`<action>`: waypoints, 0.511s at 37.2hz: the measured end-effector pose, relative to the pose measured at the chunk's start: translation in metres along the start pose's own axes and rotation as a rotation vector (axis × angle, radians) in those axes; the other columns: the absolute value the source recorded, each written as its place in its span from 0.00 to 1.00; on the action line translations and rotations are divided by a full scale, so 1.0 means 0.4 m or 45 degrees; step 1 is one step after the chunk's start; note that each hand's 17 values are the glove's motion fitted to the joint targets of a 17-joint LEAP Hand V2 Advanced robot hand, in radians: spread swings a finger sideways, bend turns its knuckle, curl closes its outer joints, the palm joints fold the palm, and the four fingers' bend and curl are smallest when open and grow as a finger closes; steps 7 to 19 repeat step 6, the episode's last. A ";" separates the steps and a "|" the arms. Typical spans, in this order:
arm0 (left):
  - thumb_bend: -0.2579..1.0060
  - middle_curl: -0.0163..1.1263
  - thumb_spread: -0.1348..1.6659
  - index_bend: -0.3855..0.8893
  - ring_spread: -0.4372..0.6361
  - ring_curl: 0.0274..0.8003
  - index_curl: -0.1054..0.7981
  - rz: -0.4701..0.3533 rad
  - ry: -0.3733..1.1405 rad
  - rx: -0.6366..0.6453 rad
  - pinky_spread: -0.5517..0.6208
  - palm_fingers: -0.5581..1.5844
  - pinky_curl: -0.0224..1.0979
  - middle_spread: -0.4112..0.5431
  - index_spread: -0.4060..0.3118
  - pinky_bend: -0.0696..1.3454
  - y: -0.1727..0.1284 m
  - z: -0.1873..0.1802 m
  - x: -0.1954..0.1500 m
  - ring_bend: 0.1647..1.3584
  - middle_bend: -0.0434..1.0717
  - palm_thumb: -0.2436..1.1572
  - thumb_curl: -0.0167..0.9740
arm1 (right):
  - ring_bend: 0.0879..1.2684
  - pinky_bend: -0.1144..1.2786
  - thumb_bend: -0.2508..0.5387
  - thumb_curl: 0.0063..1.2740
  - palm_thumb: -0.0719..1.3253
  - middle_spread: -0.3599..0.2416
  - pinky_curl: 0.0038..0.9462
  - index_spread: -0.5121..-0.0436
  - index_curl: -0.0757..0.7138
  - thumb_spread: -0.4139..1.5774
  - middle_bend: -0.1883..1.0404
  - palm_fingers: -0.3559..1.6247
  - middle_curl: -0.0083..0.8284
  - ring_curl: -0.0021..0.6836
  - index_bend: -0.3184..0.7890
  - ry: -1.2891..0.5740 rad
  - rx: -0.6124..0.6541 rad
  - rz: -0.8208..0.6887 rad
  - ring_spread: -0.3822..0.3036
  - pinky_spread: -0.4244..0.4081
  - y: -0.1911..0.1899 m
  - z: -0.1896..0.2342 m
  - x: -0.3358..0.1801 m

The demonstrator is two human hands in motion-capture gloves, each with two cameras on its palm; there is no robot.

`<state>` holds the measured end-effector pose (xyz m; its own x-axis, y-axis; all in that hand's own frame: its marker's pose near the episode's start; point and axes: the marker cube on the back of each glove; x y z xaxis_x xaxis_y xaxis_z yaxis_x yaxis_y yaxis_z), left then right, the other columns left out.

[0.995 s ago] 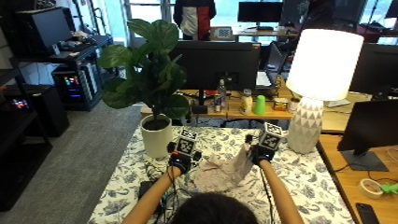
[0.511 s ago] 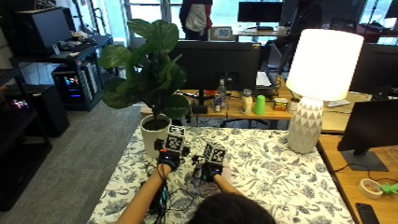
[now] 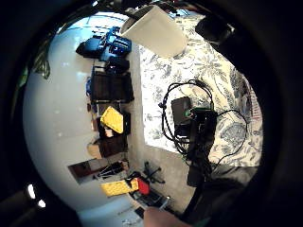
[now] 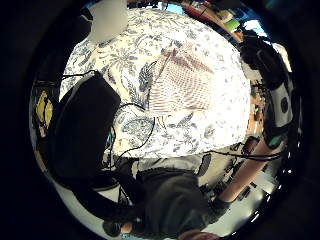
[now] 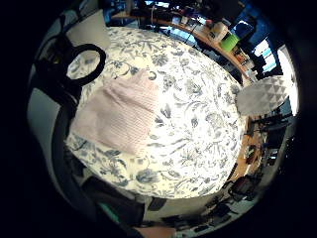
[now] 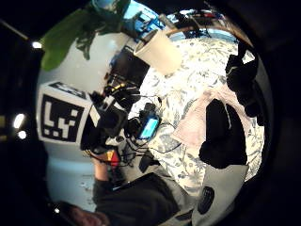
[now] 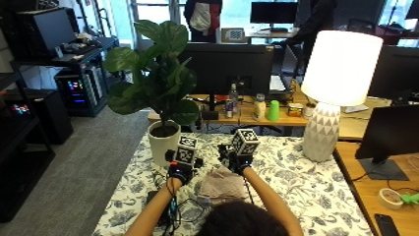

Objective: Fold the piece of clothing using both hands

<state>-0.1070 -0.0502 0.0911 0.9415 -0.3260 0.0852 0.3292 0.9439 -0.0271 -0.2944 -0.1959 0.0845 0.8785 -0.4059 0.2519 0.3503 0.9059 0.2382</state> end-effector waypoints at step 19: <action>0.20 0.26 0.82 0.48 0.48 0.36 0.60 0.026 0.014 0.005 0.69 0.48 0.30 0.45 0.39 0.22 -0.038 0.029 0.016 0.28 0.17 0.29 0.18 | 0.47 0.54 0.30 0.33 0.76 0.40 0.42 0.62 0.41 0.79 0.43 0.78 0.57 0.63 0.38 -0.063 -0.037 -0.080 0.33 0.18 0.005 0.024 -0.032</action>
